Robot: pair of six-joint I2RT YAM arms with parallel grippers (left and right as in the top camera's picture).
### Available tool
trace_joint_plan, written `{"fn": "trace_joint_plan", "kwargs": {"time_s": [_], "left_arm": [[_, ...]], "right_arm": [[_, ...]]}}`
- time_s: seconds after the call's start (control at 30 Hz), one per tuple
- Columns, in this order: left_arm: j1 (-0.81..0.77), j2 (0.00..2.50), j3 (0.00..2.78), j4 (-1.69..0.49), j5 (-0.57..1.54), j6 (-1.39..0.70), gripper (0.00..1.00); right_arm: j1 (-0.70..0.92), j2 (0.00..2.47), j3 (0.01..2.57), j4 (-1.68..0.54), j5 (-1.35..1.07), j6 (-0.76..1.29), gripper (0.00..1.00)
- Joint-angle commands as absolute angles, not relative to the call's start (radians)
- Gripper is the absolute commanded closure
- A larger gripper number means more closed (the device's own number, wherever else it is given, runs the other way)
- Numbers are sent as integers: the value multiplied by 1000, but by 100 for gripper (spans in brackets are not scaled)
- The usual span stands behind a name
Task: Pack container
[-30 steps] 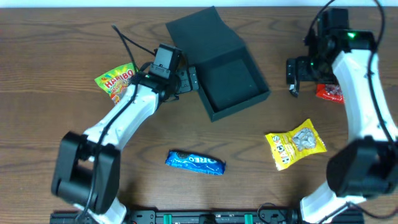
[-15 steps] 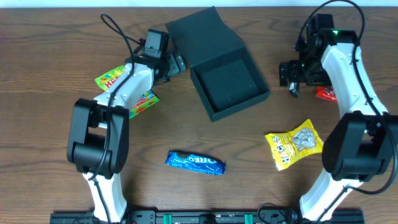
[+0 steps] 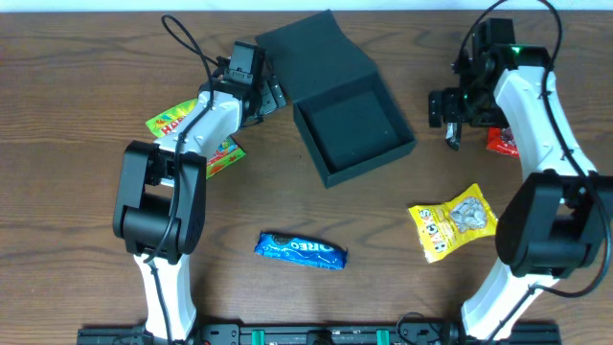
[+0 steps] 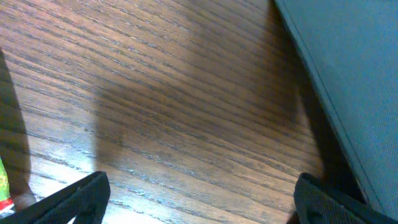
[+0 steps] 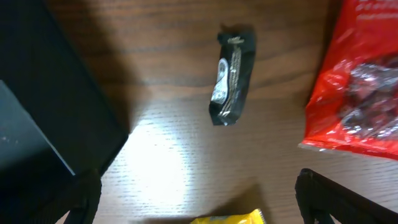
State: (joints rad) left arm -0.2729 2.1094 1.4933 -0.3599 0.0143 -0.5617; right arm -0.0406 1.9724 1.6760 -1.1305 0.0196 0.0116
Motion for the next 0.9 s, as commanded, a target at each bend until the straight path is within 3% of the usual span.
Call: {"fn": "trace_joint_plan", "kwargs": {"time_s": [0.0,0.87], "left_arm": [[-275,2120,1517,-364,-12,-545,4],[-301,2120,1517,-282,-7,-546,4]], "right_arm": [[-26,2021,1667,-1137,-5,-9,1],[105,2064,1628,-1150,-39,7,1]]}}
